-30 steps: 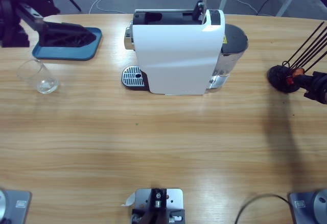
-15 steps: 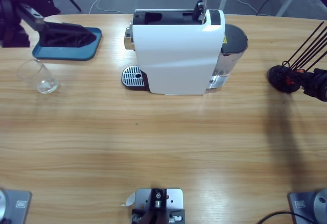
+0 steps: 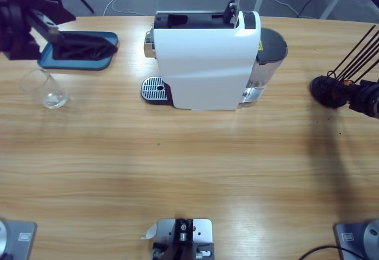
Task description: Pour coffee
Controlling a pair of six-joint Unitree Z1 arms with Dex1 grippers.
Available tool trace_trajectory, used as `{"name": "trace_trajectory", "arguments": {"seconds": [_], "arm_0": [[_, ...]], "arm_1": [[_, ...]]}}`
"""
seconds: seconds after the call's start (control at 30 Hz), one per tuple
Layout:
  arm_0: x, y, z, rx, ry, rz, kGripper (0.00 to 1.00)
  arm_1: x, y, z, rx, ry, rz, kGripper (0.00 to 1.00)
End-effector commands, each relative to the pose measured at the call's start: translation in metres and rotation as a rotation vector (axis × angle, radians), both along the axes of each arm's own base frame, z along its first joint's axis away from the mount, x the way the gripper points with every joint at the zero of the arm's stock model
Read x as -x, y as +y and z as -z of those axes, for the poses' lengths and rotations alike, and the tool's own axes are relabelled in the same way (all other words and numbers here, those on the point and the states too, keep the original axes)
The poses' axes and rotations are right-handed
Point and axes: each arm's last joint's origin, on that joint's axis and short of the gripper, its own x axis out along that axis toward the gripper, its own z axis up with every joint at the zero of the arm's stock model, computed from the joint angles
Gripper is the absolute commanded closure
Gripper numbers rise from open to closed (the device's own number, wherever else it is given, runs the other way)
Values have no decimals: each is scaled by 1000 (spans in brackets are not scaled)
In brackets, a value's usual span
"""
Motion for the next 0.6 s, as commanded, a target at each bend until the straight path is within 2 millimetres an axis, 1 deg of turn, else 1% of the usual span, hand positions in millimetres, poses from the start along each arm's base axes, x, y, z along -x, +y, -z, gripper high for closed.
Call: {"name": "trace_trajectory", "arguments": {"seconds": [0.03,0.1,0.17,0.23,0.27,0.5,0.53,0.6], "arm_0": [[1,-15,17,-54,44,21,0],[1,-15,17,-53,43,19,0],[1,-16,16,-51,41,19,0],[1,-16,16,-51,41,19,0],[1,-15,16,-50,41,19,0],[1,-14,18,-56,43,18,0],[2,-14,18,-55,43,18,0],[2,-13,18,-55,43,18,0]], "arm_1": [[-1,-6,7,5,21,14,708],[-1,-6,7,7,25,9,786],[-1,-6,7,6,25,3,799],[-1,-6,7,9,27,-2,920],[0,-6,7,10,27,-3,950],[-2,-6,9,11,36,-3,952],[-2,-6,10,11,39,-3,958],[-2,-6,10,16,39,-8,1000]]}}
